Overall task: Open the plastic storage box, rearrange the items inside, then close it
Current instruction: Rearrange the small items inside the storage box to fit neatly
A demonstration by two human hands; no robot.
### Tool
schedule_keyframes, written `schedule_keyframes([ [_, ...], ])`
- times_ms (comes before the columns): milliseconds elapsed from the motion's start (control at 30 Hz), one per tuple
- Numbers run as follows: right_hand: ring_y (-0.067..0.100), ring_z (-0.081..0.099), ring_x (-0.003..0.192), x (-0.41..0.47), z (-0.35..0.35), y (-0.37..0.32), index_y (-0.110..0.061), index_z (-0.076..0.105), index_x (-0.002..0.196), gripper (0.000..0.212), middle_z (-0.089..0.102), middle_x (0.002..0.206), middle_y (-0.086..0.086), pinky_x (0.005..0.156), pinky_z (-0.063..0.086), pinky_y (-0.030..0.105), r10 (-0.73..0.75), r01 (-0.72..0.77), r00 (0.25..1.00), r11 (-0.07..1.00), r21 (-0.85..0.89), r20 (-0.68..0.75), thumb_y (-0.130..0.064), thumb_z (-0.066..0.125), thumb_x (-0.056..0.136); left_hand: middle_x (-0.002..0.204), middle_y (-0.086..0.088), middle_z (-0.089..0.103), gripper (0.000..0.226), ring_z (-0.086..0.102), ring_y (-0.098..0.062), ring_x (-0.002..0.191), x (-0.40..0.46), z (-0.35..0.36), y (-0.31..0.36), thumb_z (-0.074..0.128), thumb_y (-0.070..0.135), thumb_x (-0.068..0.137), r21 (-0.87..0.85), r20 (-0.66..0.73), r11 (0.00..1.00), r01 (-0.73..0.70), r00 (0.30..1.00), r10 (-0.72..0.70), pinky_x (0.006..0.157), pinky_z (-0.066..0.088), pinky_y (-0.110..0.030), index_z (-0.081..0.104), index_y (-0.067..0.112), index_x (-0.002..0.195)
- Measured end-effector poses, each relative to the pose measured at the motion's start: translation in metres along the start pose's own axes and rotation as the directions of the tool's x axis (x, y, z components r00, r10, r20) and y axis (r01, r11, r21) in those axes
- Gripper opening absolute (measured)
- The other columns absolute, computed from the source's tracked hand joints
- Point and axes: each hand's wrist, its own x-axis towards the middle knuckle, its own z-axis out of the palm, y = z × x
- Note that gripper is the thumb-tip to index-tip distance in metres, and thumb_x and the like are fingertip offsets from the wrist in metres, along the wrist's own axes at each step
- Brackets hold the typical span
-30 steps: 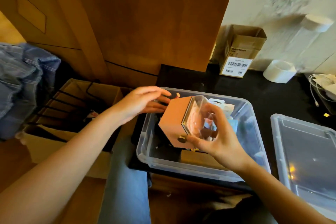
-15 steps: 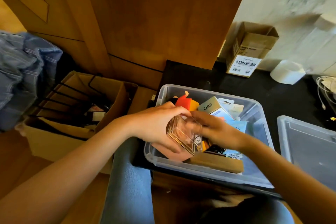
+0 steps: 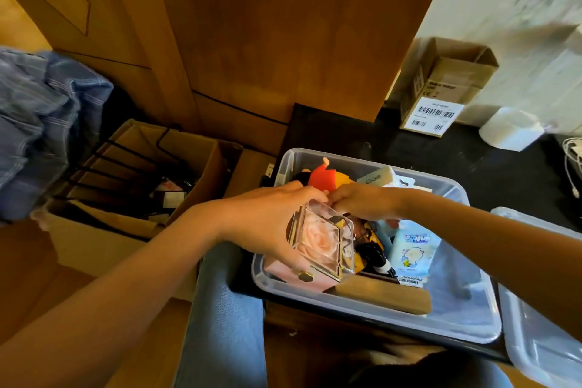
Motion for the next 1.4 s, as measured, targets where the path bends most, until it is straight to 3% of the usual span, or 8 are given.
schedule_keyframes([
  [100,0.011,0.052,0.091,-0.007,0.006,0.009,-0.024,0.055,0.093,0.025,0.057,0.097,-0.007,0.078,0.038,0.013,0.017,-0.018,0.996,1.0,0.009,0.09,-0.027,0.032,0.101,0.122,0.017,0.031,0.094,0.041,-0.002,0.108,-0.002,0.006,0.0,0.078,0.052,0.064,0.125,0.041,0.992,-0.013,0.999,0.008,0.077,0.041,-0.013,0.019,0.04,0.136],
  [200,0.028,0.053,0.109,-0.006,0.013,0.013,-0.007,0.053,0.116,0.033,0.057,0.118,0.016,0.1,0.041,0.033,0.035,-0.011,0.984,0.991,-0.134,0.176,-0.027,0.031,0.1,0.12,0.006,0.037,0.086,0.045,-0.009,0.101,0.003,0.017,0.006,0.078,0.042,0.066,0.339,0.088,0.94,-0.032,0.996,0.002,0.075,0.047,-0.022,0.028,0.024,0.133],
  [367,0.017,0.05,0.109,0.003,0.012,0.004,-0.003,0.05,0.128,0.035,0.056,0.127,0.008,0.08,0.032,0.011,0.025,0.039,0.972,0.964,-0.264,0.234,-0.011,0.029,0.101,0.111,0.002,0.042,0.076,0.044,-0.012,0.09,0.017,0.015,0.013,0.073,0.049,0.067,0.497,0.173,0.867,-0.028,0.983,-0.067,0.069,0.038,-0.024,0.036,0.016,0.126],
  [500,0.024,0.05,0.117,0.015,0.013,-0.006,-0.005,0.05,0.129,0.037,0.054,0.129,0.01,0.099,0.036,0.028,0.065,-0.019,0.973,0.979,-0.203,0.222,-0.015,0.027,0.102,0.115,-0.005,0.048,0.077,0.052,-0.017,0.09,0.022,0.018,0.017,0.071,0.053,0.069,0.591,0.224,0.806,-0.042,0.968,-0.113,0.073,0.051,-0.031,0.038,0.011,0.125],
  [800,0.016,0.057,0.083,0.03,0.02,-0.022,-0.009,0.038,0.138,0.041,0.066,0.111,0.012,0.096,0.046,0.037,0.245,-0.176,0.93,0.951,-0.254,0.274,-0.023,0.023,0.102,0.115,-0.003,0.056,0.083,0.056,-0.018,0.096,0.025,0.017,0.019,0.066,0.062,0.073,0.571,0.265,0.818,-0.062,0.958,-0.112,0.08,0.052,-0.033,0.036,0.013,0.133],
  [933,0.016,0.061,0.08,0.035,0.026,-0.025,-0.005,0.04,0.136,0.039,0.049,0.136,0.009,0.092,0.048,0.033,0.282,-0.244,0.916,0.956,-0.16,0.286,-0.016,0.026,0.101,0.125,-0.01,0.049,0.081,0.05,-0.019,0.1,0.03,0.022,0.022,0.061,0.051,0.085,0.517,0.345,0.856,-0.016,0.919,-0.191,0.082,0.044,-0.028,0.025,0.008,0.143],
  [1133,0.013,0.035,0.077,0.023,0.03,-0.025,-0.003,0.041,0.131,0.036,0.044,0.093,0.007,0.057,0.029,0.018,0.261,-0.263,0.962,0.965,0.009,0.086,-0.016,0.027,0.101,0.131,-0.018,0.04,0.08,0.048,-0.029,0.113,0.033,0.029,0.027,0.066,0.029,0.085,0.544,0.393,0.839,0.03,0.874,-0.287,0.094,0.048,-0.036,0.017,0.003,0.144],
  [1400,0.024,0.046,0.111,0.015,0.036,-0.029,-0.003,0.045,0.13,0.033,0.047,0.135,0.018,0.096,0.034,0.025,0.214,-0.202,0.976,0.859,0.47,0.028,-0.013,0.038,0.099,0.118,-0.009,0.045,0.062,0.048,-0.019,0.094,0.017,0.028,0.024,0.067,0.017,0.082,0.515,0.29,0.857,-0.012,0.944,-0.161,0.068,0.037,-0.024,0.032,0.01,0.132],
])
